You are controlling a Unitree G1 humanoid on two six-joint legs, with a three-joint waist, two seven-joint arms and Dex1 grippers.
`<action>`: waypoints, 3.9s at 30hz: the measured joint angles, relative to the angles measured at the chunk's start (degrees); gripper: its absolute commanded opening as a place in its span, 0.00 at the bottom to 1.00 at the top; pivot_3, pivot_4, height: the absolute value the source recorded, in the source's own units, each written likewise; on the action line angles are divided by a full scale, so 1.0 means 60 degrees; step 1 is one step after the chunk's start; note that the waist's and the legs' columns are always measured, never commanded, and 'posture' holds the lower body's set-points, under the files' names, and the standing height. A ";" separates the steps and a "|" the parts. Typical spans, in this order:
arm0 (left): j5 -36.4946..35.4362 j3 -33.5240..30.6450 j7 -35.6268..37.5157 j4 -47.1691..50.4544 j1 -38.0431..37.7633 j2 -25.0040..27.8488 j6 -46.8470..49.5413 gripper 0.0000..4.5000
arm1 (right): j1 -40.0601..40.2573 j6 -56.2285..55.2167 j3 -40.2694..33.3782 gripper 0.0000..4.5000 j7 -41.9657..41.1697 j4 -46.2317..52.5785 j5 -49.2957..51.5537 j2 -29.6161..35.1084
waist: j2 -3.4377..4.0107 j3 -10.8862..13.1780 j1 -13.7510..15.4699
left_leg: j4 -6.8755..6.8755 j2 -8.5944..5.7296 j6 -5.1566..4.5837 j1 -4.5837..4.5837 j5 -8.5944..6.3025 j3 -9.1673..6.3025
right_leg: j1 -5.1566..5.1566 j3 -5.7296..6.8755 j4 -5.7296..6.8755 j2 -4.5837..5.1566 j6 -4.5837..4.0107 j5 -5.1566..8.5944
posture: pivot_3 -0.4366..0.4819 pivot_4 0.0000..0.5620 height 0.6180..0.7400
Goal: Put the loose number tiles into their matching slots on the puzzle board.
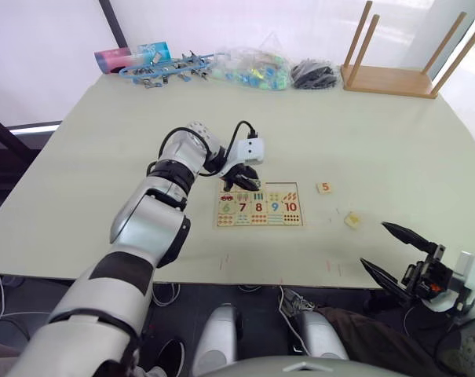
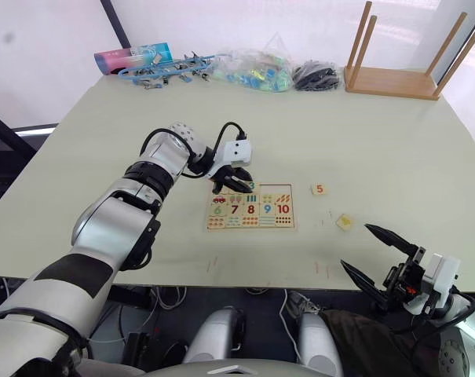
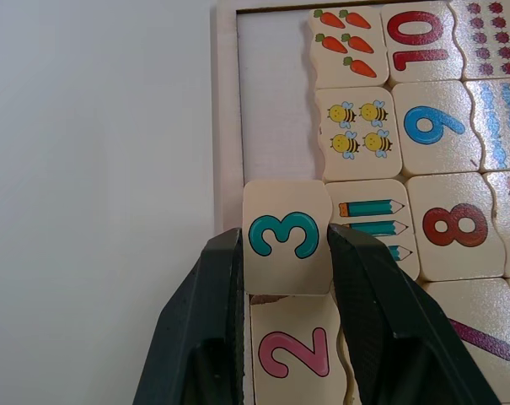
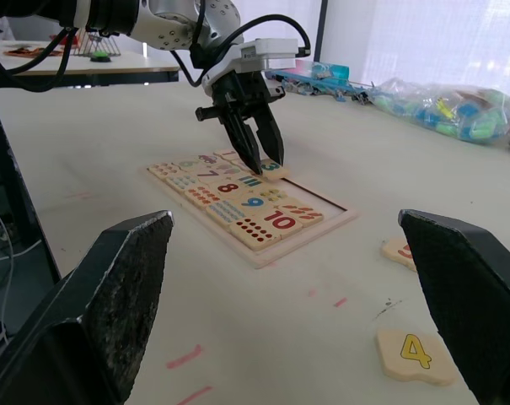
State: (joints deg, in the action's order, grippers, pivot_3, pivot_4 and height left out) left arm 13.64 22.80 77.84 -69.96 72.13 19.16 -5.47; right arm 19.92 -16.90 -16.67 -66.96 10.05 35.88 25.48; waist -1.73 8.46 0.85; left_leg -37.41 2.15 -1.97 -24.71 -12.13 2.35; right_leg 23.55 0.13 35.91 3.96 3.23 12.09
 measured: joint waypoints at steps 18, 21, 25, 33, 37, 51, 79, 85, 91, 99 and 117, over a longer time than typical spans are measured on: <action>0.0034 -0.0323 0.0125 0.0000 0.0000 -0.0001 0.0006 0.99 | 0.0086 -0.0159 0.0005 1.00 -0.0004 -0.0018 -0.0039 -0.0060 | 0.0000 0.0000 -0.0001 | -0.0002 0.0000 0.0000 0.0001 0.0000 -0.0001 | -0.0001 0.0000 0.0003 -0.0001 0.0001 -0.0001 | 0.48 0.27 1.00; 0.0029 -0.0376 0.0167 0.0000 0.0000 0.0001 0.0015 0.99 | 0.0087 -0.0160 0.0005 1.00 -0.0005 -0.0019 -0.0039 -0.0060 | 0.0000 0.0000 0.0001 | -0.0002 0.0000 0.0000 0.0000 0.0000 -0.0002 | -0.0001 0.0000 0.0004 -0.0001 0.0000 -0.0001 | 0.48 0.27 1.00; -0.0049 -0.0543 0.0192 -0.0004 0.0001 0.0002 0.0030 0.99 | 0.0091 -0.0160 0.0005 1.00 -0.0006 -0.0023 -0.0040 -0.0060 | 0.0000 0.0000 -0.0001 | -0.0003 0.0000 0.0000 0.0000 0.0000 -0.0001 | -0.0001 0.0000 0.0004 -0.0001 0.0001 -0.0001 | 0.48 0.27 1.00; -0.0174 -0.1106 -0.0312 -0.0255 0.0143 -0.0070 -0.0027 0.94 | 0.0083 -0.0163 0.0005 1.00 -0.0011 -0.0152 -0.0041 -0.0059 | 0.0000 0.0000 0.0003 | -0.0003 0.0000 0.0000 0.0001 0.0000 -0.0002 | -0.0003 0.0000 0.0004 -0.0002 0.0003 -0.0002 | 0.48 0.27 1.00; -0.0244 -0.1380 -0.0704 -0.0447 0.0167 -0.0194 -0.0114 0.58 | 0.0094 -0.0173 0.0011 1.00 -0.0005 -0.0177 -0.0064 -0.0062 | 0.0000 0.0000 -0.0005 | -0.0004 -0.0001 0.0000 0.0002 0.0000 -0.0001 | -0.0003 0.0000 0.0004 -0.0002 0.0030 -0.0018 | 0.48 0.27 1.00; -0.0222 -0.1538 -0.0958 -0.0572 0.0137 -0.0385 -0.0632 0.01 | 0.0210 -0.0368 0.0194 1.00 0.0121 -0.0173 -0.0260 -0.0299 | 0.0000 0.0000 0.0000 | -0.0004 -0.0001 0.0000 0.0001 0.0000 0.0000 | -0.0003 0.0000 0.0004 -0.0002 0.0030 -0.0018 | 0.48 0.27 1.00; 0.0507 -0.1265 -0.0927 -0.0805 -0.0265 -0.0720 -0.0990 0.01 | 0.0467 -0.0572 0.0369 1.00 0.0210 -0.0138 -0.0285 -0.0367 | 0.0002 -0.0002 -0.0004 | -0.0004 -0.0001 0.0000 0.0004 0.0000 -0.0002 | -0.0004 0.0000 0.0007 -0.0003 0.0027 -0.0017 | 0.48 0.27 1.00; 0.0384 -0.1398 -0.0926 -0.0805 -0.0373 -0.0720 -0.1081 0.01 | 0.0457 -0.0572 0.0369 1.00 0.0203 -0.0138 -0.0285 -0.0364 | 0.0001 -0.0002 -0.0003 | -0.0004 -0.0001 0.0000 0.0004 0.0000 -0.0002 | -0.0004 0.0000 0.0007 -0.0003 0.0027 -0.0017 | 0.48 0.27 1.00; 0.0086 -0.1714 -0.0727 -0.0806 -0.0455 -0.0696 -0.1227 0.01 | 0.0401 -0.0571 0.0369 1.00 0.0197 -0.0139 -0.0283 -0.0361 | 0.0001 -0.0002 0.0000 | -0.0004 -0.0001 0.0000 0.0003 0.0000 -0.0003 | -0.0003 0.0000 0.0007 -0.0003 0.0026 -0.0017 | 0.48 0.27 1.00; -0.0398 -0.2224 -0.0287 -0.0805 -0.0453 -0.0550 -0.1228 0.01 | 0.0328 -0.0570 0.0369 1.00 0.0187 -0.0141 -0.0280 -0.0346 | 0.0001 -0.0002 -0.0002 | -0.0004 -0.0001 0.0000 0.0003 0.0000 -0.0003 | -0.0004 0.0000 0.0008 -0.0003 0.0031 -0.0020 | 0.48 0.27 1.00; -0.2301 -0.3801 0.0716 0.0696 -0.1595 0.1187 -0.0416 0.01 | -0.0127 -0.0428 0.0299 1.00 0.0455 -0.0452 -0.0184 -0.0161 | 0.0005 -0.0003 -0.0022 | -0.0004 0.0003 0.0000 0.0008 0.0001 -0.0002 | -0.0005 -0.0001 0.0014 -0.0003 0.0033 -0.0022 | 0.48 0.27 1.00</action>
State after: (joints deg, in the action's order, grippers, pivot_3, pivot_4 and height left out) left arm -0.17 0.00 82.14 -65.79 62.56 26.28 -7.97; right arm 19.15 -19.47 -14.87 -64.23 7.34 34.78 24.51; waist -1.70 8.44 0.72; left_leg -37.43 2.17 -1.97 -24.66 -12.13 2.34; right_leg 23.53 0.13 35.99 3.94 3.43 11.96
